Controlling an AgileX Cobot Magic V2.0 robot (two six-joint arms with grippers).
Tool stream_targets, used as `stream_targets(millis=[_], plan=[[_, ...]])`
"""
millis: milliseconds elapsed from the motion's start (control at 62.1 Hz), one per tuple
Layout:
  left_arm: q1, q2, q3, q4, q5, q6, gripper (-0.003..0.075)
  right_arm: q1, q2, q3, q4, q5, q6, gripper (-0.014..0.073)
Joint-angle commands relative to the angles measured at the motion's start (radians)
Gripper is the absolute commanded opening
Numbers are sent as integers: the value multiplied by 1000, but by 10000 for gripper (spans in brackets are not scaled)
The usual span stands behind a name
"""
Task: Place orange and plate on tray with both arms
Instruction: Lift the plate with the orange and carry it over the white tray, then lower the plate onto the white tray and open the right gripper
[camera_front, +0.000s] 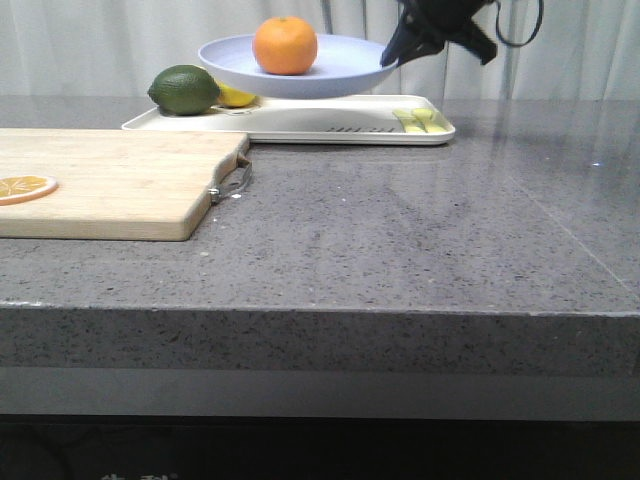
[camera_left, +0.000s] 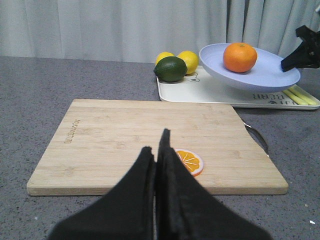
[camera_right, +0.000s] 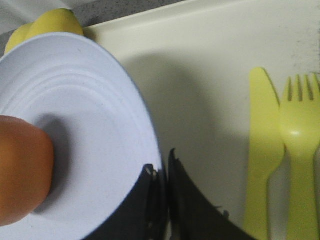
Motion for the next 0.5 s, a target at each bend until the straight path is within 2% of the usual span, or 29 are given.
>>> stream_targets(millis=[0,483], plan=[[1,13,-26,-8,-92,-10,-18,-8,-13,-136,22,-39,20,-60],[1,13,-15,-8,-97,-10,-18,-8,60,-160,18,-136,21,-55]])
